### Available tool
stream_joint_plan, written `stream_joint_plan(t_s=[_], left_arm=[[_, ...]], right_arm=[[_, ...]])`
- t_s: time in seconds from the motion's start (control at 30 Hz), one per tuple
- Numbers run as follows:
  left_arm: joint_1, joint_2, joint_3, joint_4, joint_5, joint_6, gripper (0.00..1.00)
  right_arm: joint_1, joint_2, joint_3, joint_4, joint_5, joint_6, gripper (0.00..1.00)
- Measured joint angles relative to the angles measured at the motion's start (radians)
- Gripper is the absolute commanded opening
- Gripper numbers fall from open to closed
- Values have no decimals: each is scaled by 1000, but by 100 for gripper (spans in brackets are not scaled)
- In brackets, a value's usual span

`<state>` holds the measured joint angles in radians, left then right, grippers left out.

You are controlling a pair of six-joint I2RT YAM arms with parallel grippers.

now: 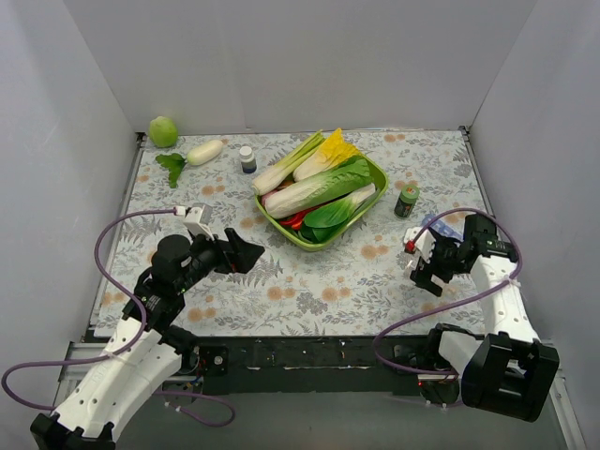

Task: Sort the pills into containers

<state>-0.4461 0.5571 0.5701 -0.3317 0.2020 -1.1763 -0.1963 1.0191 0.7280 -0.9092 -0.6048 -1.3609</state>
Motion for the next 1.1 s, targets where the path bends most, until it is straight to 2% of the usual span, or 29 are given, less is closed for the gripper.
stream_joint_plan(t_s=[0.2,0.3,0.5,0.53,0.67,0.73,0.9,1.0,1.1], left_arm=[[0,-24,-33,26,31,-10,98],[0,-32,-42,39,55,-10,98],[0,-55,-92,105,139,7,98],[0,-58,-104,118,158,12,98],[0,-51,-129,170,232,34,98],[0,-41,-139,206,274,47,98],[-10,-16,-177,309,381,92,98],[-72,-24,-217,381,412,160,98],[-149,-27,-255,425,428,240,98]], right_arm=[[1,30,-109,147,164,2,93],[1,64,-129,208,200,8,85],[2,158,-137,259,224,-4,65],[3,168,-142,259,223,-10,57],[31,172,-150,255,212,-33,40],[73,172,-150,254,200,-39,35],[275,172,-150,253,172,-11,34],[453,198,-130,257,156,52,34],[614,272,-84,289,157,123,39]])
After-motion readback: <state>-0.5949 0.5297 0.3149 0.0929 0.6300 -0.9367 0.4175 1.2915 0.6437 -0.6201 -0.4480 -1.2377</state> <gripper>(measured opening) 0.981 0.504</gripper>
